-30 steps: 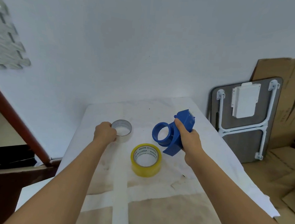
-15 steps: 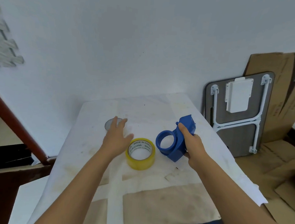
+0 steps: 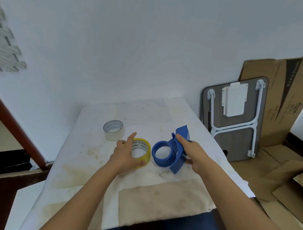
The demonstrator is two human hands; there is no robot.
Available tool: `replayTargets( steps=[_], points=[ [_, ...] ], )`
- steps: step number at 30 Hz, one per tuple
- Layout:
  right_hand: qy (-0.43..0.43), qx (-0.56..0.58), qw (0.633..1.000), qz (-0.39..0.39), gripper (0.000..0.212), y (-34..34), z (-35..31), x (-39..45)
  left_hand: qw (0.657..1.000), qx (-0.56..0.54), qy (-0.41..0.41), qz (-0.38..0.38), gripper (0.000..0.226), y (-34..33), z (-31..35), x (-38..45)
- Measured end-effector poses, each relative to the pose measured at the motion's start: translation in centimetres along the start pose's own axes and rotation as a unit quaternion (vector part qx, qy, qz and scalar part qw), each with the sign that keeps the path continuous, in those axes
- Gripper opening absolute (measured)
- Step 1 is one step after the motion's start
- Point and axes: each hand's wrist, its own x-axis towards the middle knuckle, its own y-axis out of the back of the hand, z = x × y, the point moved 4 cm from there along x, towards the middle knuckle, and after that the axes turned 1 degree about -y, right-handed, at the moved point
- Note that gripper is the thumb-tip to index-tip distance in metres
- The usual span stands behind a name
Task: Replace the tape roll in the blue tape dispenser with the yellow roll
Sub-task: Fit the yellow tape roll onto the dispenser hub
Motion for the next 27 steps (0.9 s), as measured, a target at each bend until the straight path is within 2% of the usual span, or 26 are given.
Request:
replayTargets(
  steps=[2, 5, 8, 11, 15, 18, 23, 27],
  points=[
    [0.019, -0.022, 0.999, 0.024, 0.069, 0.1, 0.1, 0.1, 0.999, -0.036, -0.011, 0.014, 0.112, 0.1, -0.1, -0.4],
    [0.057, -0.126, 0.988, 0.066, 0.068, 0.2, 0.0, 0.4, 0.995, -0.076, -0.039, 0.044, 0.110, 0.6, -0.1, -1.0],
    [0.054, -0.208, 0.972, 0.090, 0.062, -0.1, 0.5, 1.2, 0.986, -0.123, -0.093, 0.070, 0.108, 1.4, 0.3, -1.8],
    [0.053, -0.231, 0.965, 0.114, 0.061, -0.1, 1.0, 2.0, 0.977, -0.129, -0.151, 0.076, 0.108, 2.2, 0.8, -2.5],
    [0.053, -0.210, 0.970, 0.107, 0.061, 0.0, 1.0, 2.2, 0.966, -0.142, -0.196, 0.089, 0.104, 3.1, 1.7, -2.9],
    [0.070, -0.166, 0.980, 0.081, 0.074, -0.5, 1.0, 1.6, 0.960, -0.168, -0.209, 0.079, 0.105, 2.7, 2.8, -3.3],
    [0.067, -0.007, 0.997, 0.046, 0.082, -0.7, 1.7, 1.6, 0.961, -0.165, -0.215, 0.051, 0.106, 0.3, 3.9, -3.5],
    [0.087, 0.021, 0.995, 0.050, 0.066, -0.7, 2.0, 1.2, 0.963, -0.168, -0.207, 0.048, 0.108, -1.1, 3.9, -3.4]
  ],
)
